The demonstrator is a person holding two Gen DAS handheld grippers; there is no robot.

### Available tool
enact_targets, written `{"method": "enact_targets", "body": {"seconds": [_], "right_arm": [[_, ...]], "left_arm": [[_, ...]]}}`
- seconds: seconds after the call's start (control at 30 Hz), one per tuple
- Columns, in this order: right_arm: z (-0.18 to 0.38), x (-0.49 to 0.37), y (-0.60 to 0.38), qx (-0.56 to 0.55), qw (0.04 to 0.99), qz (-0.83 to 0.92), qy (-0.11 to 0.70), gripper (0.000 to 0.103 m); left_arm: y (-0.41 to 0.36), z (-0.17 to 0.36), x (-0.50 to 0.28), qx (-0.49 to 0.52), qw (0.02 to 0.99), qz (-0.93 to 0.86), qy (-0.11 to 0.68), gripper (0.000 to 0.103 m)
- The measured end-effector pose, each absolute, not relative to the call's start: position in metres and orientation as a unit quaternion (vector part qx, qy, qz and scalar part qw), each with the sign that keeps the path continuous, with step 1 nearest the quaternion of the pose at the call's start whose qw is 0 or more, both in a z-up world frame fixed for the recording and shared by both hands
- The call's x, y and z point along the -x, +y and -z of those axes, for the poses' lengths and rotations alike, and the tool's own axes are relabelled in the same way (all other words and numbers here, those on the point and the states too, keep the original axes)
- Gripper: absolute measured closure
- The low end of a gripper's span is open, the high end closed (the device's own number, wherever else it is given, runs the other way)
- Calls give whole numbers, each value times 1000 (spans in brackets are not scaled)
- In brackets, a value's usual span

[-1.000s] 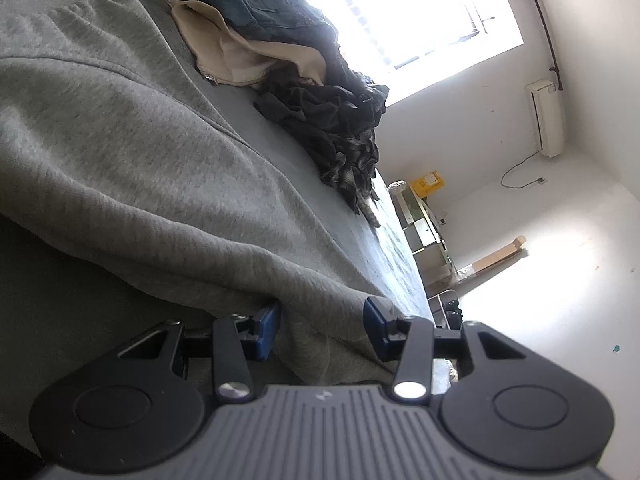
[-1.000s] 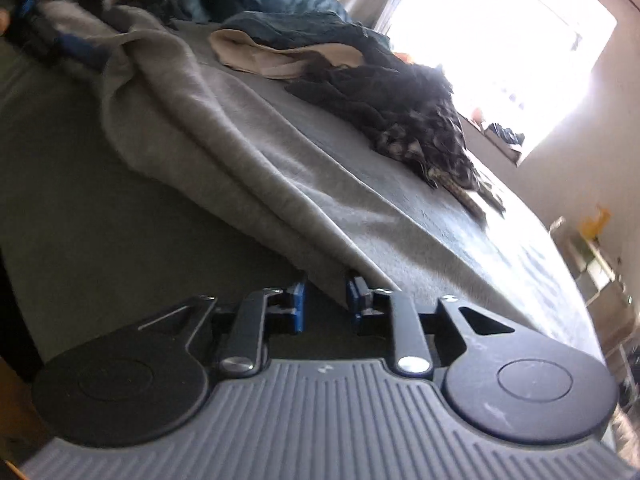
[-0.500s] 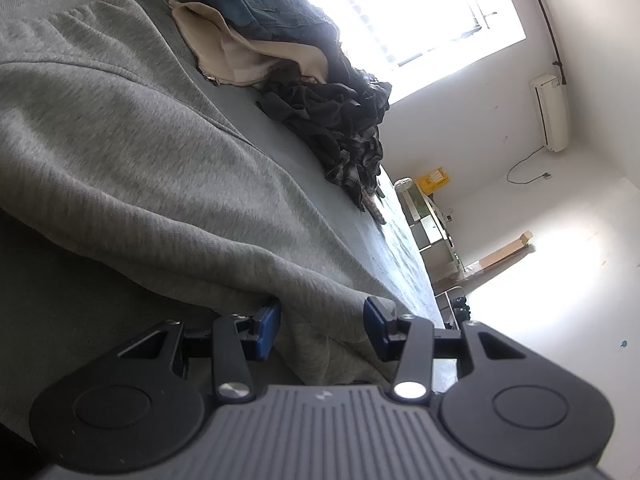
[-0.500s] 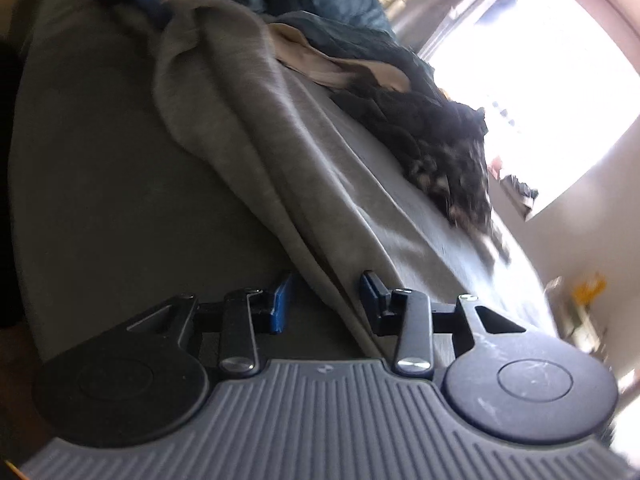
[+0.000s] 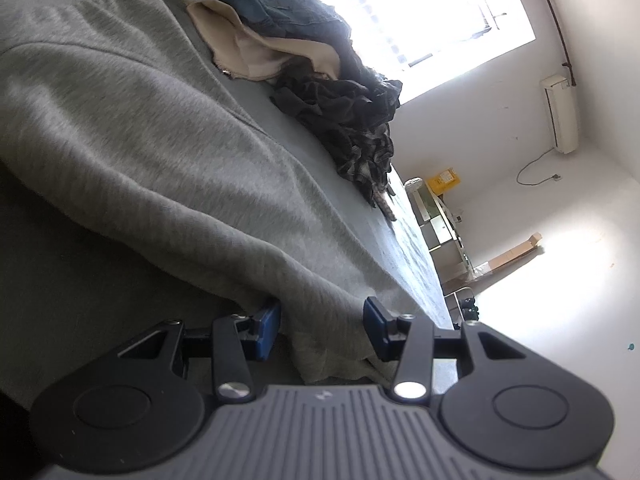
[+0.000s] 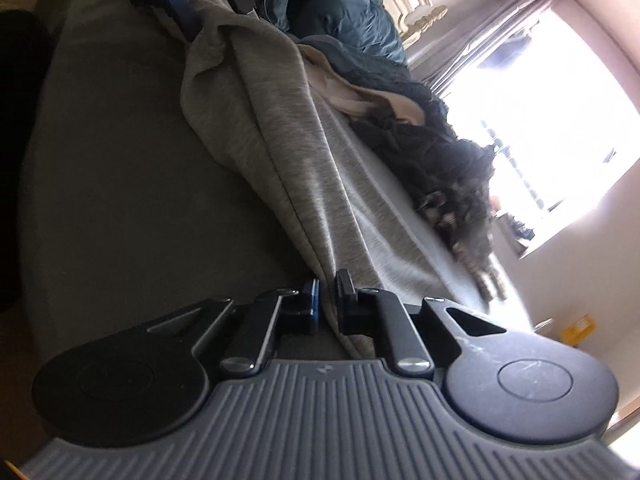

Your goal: Fold clothes

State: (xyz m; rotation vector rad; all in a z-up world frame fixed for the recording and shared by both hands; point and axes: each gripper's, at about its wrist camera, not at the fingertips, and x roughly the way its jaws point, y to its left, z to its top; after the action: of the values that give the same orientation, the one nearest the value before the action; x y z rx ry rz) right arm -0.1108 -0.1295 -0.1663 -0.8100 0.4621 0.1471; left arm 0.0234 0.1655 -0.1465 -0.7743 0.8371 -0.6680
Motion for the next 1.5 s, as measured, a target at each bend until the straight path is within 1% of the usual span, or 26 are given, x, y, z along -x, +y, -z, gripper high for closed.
{"method": "enact_targets", "body": {"seconds": [0.07,0.13,0.17,0.27,0.3,0.33,0.37,0.4,0.43,0.5,0.57,0.67,0.77,0.8,0.87,0.97,1.2,1.27,1.3,1.33,1.37,1.4,1.43,1.5], "right_arm": [[156,108,-138,339,904,-86,248,97],[148,107,-146,294,913,-100,266,94],[144,108,-149,272,916,-108,274,94],[121,116,-159,153,929,-168,293,91],[112,117,-165,93,932,-193,292,83],[105,116,-171,20,932,-215,291,68],[100,113,-178,-59,927,-232,290,59],[96,109,-185,-139,915,-245,288,48],[97,102,-191,-215,898,-252,290,46],[103,84,-199,-340,855,-251,302,46],[112,65,-205,-436,807,-250,310,46],[132,52,-206,-504,769,-237,314,46],[172,42,-206,-551,724,-172,378,48],[181,44,-208,-573,705,-168,382,49],[184,53,-210,-599,690,-171,369,48],[165,62,-210,-588,704,-171,358,48],[175,37,-184,-618,643,-178,417,48],[182,38,-177,-621,635,-168,428,50],[184,36,-175,-622,635,-163,428,54],[184,35,-174,-623,637,-158,425,66],[185,34,-173,-624,639,-154,421,74],[185,33,-172,-624,643,-152,417,86],[183,34,-171,-623,649,-157,409,95],[178,35,-171,-618,665,-169,384,97]], "left_arm": [[168,147,-20,359,790,311,387,57],[170,150,-18,363,789,308,389,57],[171,151,-17,364,789,305,391,57],[175,154,-12,368,788,300,392,57],[175,155,-9,367,789,299,392,57],[175,156,-8,366,789,298,393,57],[175,157,-6,365,789,296,396,57],[175,158,-5,363,789,295,398,57],[176,158,-4,362,789,293,400,57],[176,156,0,358,792,292,399,58],[177,152,5,352,797,298,390,58],[180,143,14,337,808,306,375,58],[183,142,20,335,807,312,373,58],[183,143,22,334,807,314,373,58],[183,142,24,333,807,315,372,58],[181,141,24,335,803,329,366,58],[171,147,21,340,793,339,375,59],[171,149,21,346,790,338,377,59],[172,149,21,349,788,339,378,59],[174,150,22,351,787,339,377,59],[175,149,22,352,787,340,376,59],[177,149,23,353,787,340,374,59],[179,148,23,355,786,343,372,59],[181,146,23,362,782,351,367,59]]}}
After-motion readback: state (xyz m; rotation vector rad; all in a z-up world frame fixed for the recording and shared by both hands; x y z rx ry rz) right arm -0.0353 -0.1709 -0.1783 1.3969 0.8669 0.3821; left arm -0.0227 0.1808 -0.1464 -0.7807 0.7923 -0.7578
